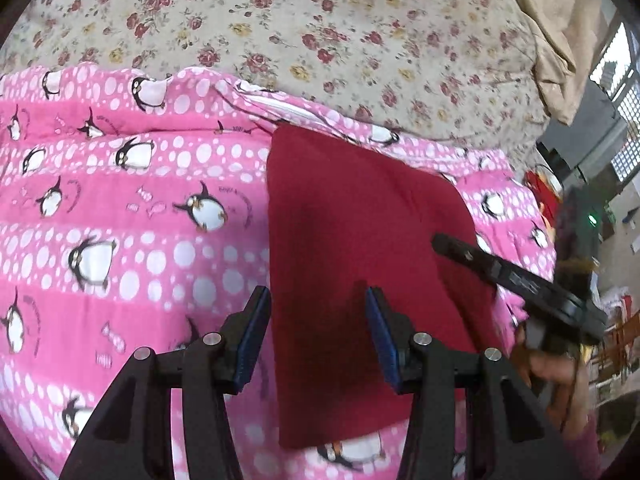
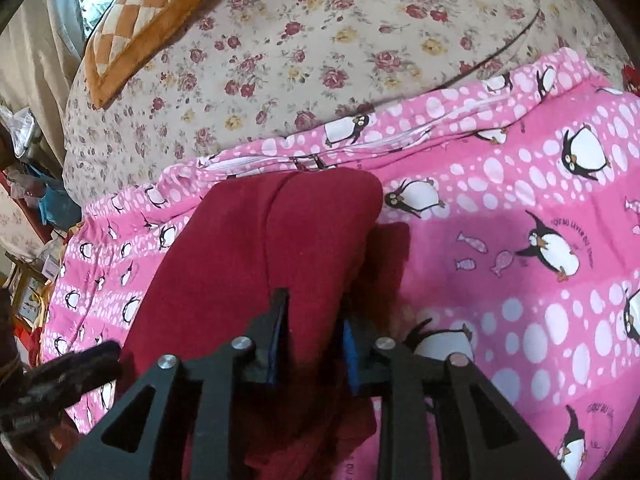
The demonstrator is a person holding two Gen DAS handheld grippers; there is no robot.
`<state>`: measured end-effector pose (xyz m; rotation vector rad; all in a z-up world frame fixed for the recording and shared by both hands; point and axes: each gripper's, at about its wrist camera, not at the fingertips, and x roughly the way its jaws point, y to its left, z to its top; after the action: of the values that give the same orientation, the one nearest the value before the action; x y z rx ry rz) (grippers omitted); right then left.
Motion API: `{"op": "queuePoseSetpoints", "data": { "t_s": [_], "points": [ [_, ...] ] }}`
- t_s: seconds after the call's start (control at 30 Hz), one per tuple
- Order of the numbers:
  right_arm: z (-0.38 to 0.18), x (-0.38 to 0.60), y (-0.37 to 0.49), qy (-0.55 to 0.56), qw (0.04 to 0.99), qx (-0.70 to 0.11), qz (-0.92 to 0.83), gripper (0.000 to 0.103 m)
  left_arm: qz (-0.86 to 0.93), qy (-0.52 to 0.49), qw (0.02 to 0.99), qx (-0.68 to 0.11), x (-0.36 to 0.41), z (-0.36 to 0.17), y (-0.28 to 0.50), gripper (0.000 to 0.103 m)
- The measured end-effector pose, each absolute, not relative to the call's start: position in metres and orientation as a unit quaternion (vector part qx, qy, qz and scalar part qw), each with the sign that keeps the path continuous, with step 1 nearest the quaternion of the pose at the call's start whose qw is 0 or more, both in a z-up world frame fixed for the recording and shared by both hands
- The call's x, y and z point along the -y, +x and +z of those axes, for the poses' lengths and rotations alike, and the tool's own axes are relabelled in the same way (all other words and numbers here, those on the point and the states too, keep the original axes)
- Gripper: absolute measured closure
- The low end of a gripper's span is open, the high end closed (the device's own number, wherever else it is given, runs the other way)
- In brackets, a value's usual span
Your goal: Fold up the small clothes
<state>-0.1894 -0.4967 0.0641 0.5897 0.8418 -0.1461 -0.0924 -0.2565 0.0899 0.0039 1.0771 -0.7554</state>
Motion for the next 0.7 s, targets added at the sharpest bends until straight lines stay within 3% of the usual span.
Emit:
{"op": "queuePoseSetpoints", "data": {
  "t_s": [0.07, 0.27, 0.37, 0.5, 0.63, 0.7],
  "points": [
    [0.064, 0.498, -0.190, 0.306, 0.861, -0.401, -0.066, 0.061, -0.347, 0.007, 0.793, -0.501, 0.264, 0.086, -0.084, 0.076],
    [0.071, 0.491, -0.192, 0.301, 0.867, -0.393, -0.046, 0.055, -0.344, 0.015, 0.795, -0.500, 0.278, 0.076, -0.072, 0.076],
    [0.077, 0.481, -0.188, 0.227, 0.881, -0.409, -0.070, 0.082, -0.337, 0.032, 0.795, -0.503, 0.286, 0.068, -0.072, 0.074],
    [0.070, 0.485, -0.187, 0.198, 0.881, -0.420, -0.092, 0.083, -0.334, 0.044, 0.801, -0.494, 0.292, 0.057, -0.076, 0.071],
    [0.067, 0.494, -0.192, 0.241, 0.874, -0.413, -0.088, 0.082, -0.329, 0.031, 0.802, -0.497, 0.288, 0.055, -0.076, 0.070],
    [0.077, 0.496, -0.201, 0.262, 0.874, -0.400, -0.086, 0.077, -0.328, 0.026, 0.803, -0.498, 0.285, 0.056, -0.077, 0.070]
  ]
}}
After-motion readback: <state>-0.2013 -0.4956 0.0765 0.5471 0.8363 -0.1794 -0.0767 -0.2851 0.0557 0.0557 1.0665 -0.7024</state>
